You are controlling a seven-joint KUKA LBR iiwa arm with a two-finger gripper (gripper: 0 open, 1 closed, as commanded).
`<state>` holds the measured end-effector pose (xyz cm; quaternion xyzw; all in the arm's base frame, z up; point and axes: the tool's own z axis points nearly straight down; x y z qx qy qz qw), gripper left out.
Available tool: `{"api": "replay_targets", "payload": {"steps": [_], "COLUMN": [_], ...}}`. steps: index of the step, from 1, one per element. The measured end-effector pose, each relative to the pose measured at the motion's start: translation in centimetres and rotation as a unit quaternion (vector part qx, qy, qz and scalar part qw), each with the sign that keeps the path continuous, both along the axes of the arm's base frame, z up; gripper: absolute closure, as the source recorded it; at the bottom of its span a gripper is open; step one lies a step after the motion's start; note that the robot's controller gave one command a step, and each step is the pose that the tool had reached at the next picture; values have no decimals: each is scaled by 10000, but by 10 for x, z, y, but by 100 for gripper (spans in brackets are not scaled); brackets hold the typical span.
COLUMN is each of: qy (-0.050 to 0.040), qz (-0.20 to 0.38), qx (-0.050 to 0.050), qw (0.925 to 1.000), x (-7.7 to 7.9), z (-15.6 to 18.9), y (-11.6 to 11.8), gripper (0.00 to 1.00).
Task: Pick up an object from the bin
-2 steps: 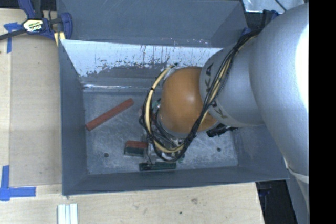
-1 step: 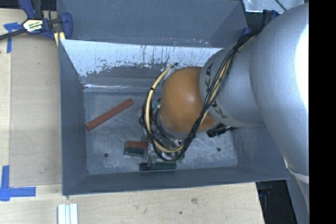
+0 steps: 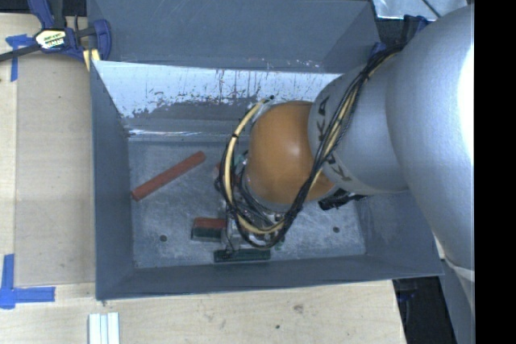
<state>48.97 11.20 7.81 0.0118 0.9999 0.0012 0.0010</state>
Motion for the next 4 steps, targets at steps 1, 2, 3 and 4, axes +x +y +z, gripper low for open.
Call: {"api": "replay_targets", "payload": {"steps": [1,2,3,4], "qy": [29,4,-3,1], "qz": [-1,-3,-4,-4], "qx": [-12,-9,-8,-9], "qw": [10000,10000,10000,10000], "x": [-2,0,0,0], "z": [19,36,48,58], "y": [-1,-1,-1,-1], "gripper": [100,100,100,100]}}
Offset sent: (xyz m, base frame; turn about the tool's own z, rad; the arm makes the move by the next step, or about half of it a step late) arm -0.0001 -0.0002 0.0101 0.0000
